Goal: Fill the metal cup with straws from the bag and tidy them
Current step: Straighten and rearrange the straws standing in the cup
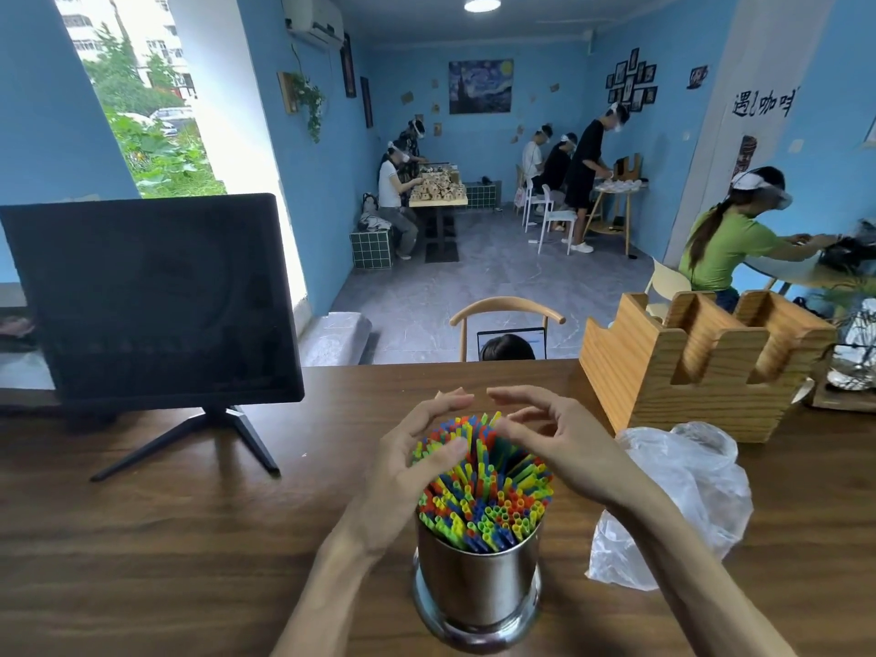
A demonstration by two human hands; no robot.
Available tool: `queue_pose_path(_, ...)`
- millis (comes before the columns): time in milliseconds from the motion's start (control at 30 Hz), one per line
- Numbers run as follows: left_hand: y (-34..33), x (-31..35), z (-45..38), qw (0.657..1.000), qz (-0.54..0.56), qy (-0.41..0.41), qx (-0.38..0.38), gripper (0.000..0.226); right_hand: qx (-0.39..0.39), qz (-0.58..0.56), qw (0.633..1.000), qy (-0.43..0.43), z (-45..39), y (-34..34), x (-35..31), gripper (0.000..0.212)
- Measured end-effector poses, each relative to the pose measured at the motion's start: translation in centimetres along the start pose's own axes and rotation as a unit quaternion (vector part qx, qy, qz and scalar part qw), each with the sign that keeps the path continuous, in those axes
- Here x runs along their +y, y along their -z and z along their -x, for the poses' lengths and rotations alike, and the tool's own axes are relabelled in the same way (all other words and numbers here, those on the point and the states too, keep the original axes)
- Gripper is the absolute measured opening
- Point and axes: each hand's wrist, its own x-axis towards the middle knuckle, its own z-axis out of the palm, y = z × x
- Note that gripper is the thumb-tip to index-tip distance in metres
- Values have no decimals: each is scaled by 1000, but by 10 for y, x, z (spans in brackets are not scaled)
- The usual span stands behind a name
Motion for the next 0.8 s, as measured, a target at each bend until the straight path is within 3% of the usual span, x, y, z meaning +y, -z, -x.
queue_pose_path(100, 0, -2, 2, 995, -92, -1, -33, 46, -54, 0, 998, 19, 7, -6, 3, 50)
queue_pose_path(200, -4, -2, -2, 994, -112, 4, 3, 25, -29, 2, 999, 30, 7, -12, 4, 43)
queue_pose_path(267, -6, -3, -2, 994, -103, 2, 29, 22, -30, -23, 999, 34, 7, -14, 4, 54)
queue_pose_path(367, -9, -3, -2, 995, -86, -4, 50, 23, -129, -138, 980, 64, 12, -10, 9, 85)
queue_pose_path(467, -11, -2, -2, 993, -88, -5, 73, 22, -191, -126, 971, 70, 18, -7, 14, 102)
queue_pose_path(633, -15, -2, -3, 991, -98, 6, 89, 21, -40, -90, 994, 52, 12, -16, 11, 60)
queue_pose_path(800, -21, 0, 2, 986, -91, 5, 142, 18, 18, -119, 991, 55, 8, -30, 14, 34)
